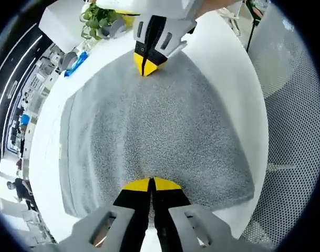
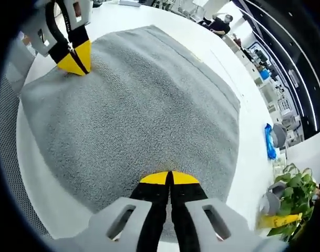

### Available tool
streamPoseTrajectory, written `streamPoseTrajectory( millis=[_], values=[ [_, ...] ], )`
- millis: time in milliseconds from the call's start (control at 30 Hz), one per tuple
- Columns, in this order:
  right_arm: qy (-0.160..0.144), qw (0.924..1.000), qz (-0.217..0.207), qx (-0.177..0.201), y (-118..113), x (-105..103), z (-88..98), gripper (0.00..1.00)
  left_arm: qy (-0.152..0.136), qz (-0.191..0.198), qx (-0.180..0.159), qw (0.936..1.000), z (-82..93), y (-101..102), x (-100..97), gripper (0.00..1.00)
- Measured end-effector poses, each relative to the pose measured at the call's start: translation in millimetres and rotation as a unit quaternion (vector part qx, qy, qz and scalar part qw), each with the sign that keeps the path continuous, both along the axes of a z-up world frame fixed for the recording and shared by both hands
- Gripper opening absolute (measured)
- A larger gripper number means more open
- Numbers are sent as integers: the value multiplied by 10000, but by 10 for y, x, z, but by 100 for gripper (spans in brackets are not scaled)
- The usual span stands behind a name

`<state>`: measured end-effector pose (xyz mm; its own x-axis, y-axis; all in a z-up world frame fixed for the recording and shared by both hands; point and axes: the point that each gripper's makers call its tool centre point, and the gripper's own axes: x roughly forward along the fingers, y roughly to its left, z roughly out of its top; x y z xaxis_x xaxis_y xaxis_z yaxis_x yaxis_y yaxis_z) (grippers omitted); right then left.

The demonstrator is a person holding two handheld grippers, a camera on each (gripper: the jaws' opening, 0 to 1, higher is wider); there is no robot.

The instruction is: Fold the towel on the table until its edges align and the towel forms a compact rectangular stack.

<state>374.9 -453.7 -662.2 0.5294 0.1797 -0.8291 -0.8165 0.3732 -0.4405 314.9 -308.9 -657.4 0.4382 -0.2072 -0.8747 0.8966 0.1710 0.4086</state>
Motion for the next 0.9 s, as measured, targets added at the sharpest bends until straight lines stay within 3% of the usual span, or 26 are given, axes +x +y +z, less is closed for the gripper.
streamPoseTrajectory(
  millis=[67, 233, 367, 533, 567, 600, 633, 800, 900],
  values=[
    [-27, 10000, 40, -12, -2, -27, -4, 0, -217, -375, 367, 9984, -7, -15, -15, 1],
    [-89, 10000, -11, 17, -17, -86, -2, 0, 46, 76, -13, 10000, -7, 8, 6, 1],
    [-99, 9999, -17, 73, -28, -130, 1, 0, -31, -41, -129, 9999, -6, 24, 1, 1],
    [15, 9999, -115, 116, -35, -183, -5, 0, 109, 255, -448, 9986, 3, 25, 26, 1],
    [15, 9999, -99, 112, -36, -200, -7, 0, 106, 240, -447, 9987, 1, 26, 27, 1],
    [33, 9999, -73, 91, -36, -225, -6, 0, 35, -99, -374, 9992, -2, 10, 17, 1],
    [87, 9999, -66, 82, -35, -244, -5, 0, -11, -242, -333, 9992, -1, 6, 13, 1],
    [533, 9984, -156, 68, -55, -395, -11, 0, 10, -149, -362, 9992, -4, 12, 12, 1],
    [606, 9980, -154, 39, -56, -429, -15, 0, 50, -80, -391, 9992, -6, 13, 12, 1]
  ],
)
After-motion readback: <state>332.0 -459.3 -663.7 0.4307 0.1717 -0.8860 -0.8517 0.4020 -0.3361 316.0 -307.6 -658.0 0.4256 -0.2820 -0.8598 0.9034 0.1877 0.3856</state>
